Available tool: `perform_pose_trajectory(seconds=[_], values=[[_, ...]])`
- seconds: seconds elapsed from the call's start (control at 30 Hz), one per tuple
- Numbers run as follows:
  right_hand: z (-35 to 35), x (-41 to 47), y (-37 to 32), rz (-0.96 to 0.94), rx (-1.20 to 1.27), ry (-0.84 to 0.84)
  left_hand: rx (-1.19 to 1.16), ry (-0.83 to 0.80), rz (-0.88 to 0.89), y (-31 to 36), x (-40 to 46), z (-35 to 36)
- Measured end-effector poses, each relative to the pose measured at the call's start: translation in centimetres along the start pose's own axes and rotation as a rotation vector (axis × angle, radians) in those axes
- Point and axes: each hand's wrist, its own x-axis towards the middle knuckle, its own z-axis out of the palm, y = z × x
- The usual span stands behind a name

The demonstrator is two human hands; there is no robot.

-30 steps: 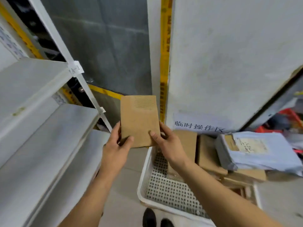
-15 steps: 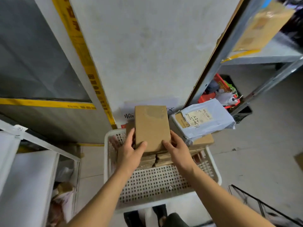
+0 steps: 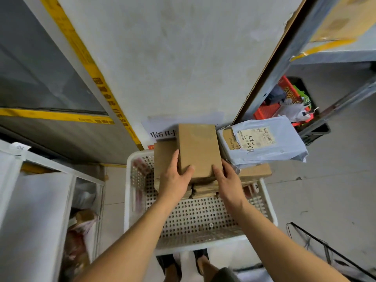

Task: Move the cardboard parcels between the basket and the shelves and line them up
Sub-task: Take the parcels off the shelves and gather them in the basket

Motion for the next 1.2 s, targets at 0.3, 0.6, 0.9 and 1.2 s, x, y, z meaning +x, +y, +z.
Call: perform_pose_trajectory(seconds=[0.3, 0.6, 0.9, 1.2], values=[[-0.7, -1.2, -2.9, -0.044, -0.226, -0.016, 0.055, -0.011, 0.003, 1.5, -0.6, -1.6], [-0.3, -2.4, -10.3, -0.432, -0.516, -0.17, 0.193, 0.192, 0.086, 4.9, -4.3, -7.6], [11.1, -6.7, -17.7, -0.693, -0.58, -0.611, 0.277, 0.624, 0.022, 3.4, -15.2, -19.7], [25.8, -23.8, -20.9, -0.987, -0.562, -0.959, 0.177, 1.102, -0.138, -3.7, -33.8, -31.2]])
